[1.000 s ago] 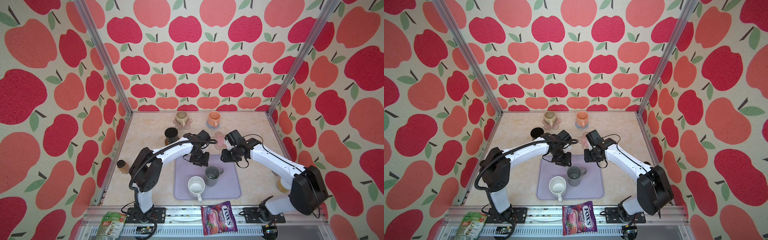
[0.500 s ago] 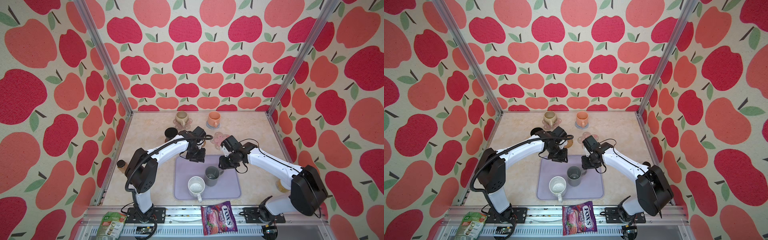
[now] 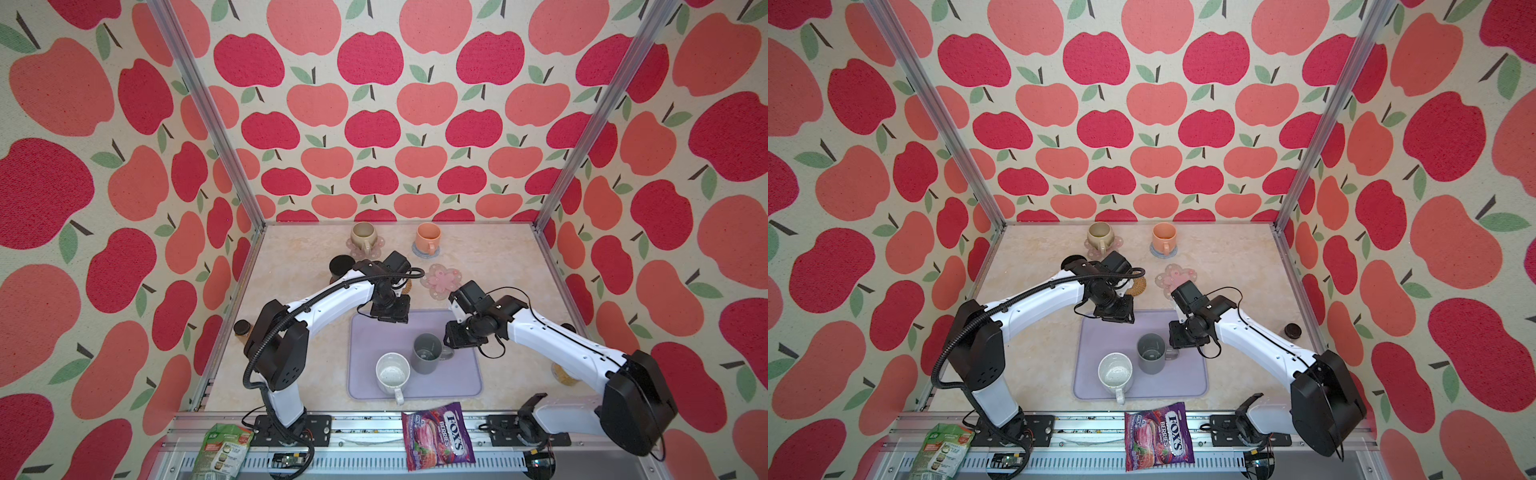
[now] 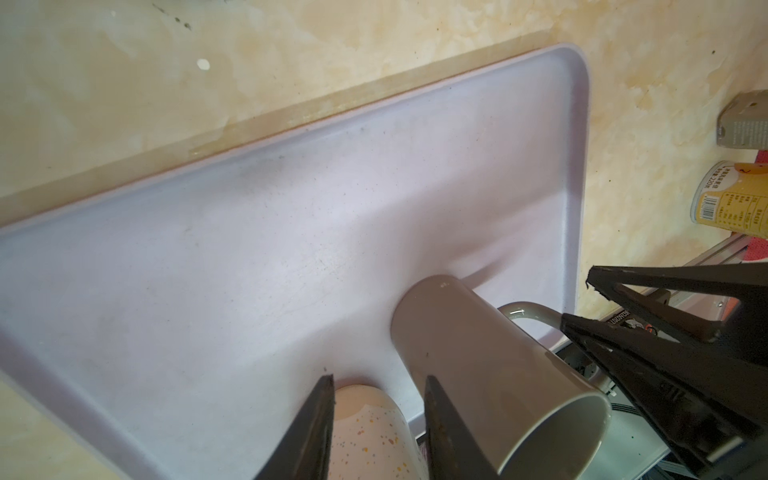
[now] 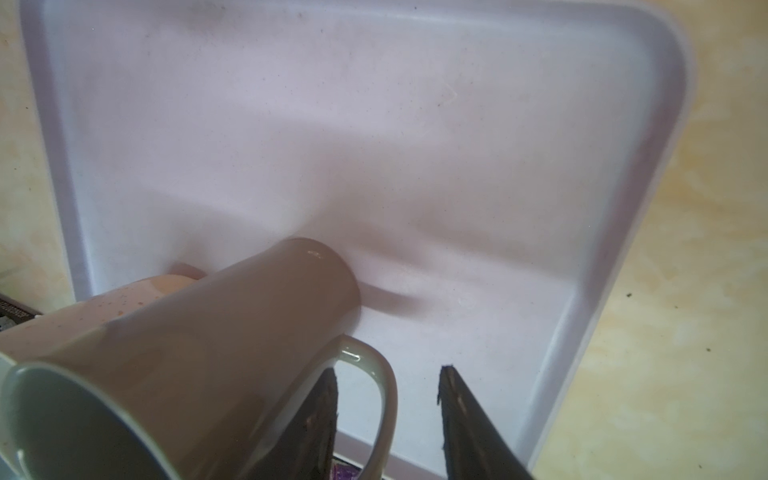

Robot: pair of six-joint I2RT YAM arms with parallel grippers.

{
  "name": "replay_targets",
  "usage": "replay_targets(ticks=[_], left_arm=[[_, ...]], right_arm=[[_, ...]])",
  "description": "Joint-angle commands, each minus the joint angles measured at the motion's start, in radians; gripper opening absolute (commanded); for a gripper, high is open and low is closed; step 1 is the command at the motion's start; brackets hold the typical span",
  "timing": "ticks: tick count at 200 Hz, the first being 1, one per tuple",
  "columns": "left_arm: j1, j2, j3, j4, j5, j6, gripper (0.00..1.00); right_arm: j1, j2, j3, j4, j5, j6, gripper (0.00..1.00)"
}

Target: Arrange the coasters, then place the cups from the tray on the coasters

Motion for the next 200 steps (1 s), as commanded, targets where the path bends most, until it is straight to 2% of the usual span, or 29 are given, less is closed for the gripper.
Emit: replay_targets(ticks=[1,60,113,165,200], left_arm=[[0.005,-0.029,-0.005,-0.025,-0.018,0.001,0.38],[0.007,-0.035,-0.008,-0.028,-0.031,0.003,0.38],[0.007,-0.032,-0.008,-0.034,-0.035,0.009,0.38],[0.013,-0.032,0.009,-0.055,-0.051,0.026,0.39],[0.018,-0.037,0.017,-0.068,-0.069,0.033,0.39]], right_arm=[[0.023,-0.03,-0.025,-0.049,-0.012,0.036,0.43],[0.038,-0.121,-0.083,-0.092,0.003,0.07,0.43],[0.038,-0.252,-0.069,-0.162,0.09,0.094,0.43],[0.04,-0.353,-0.077,-0.181,0.06,0.106,0.43],[0.122,-0.414,-0.092,-0.205,0.097,0.097,0.44]])
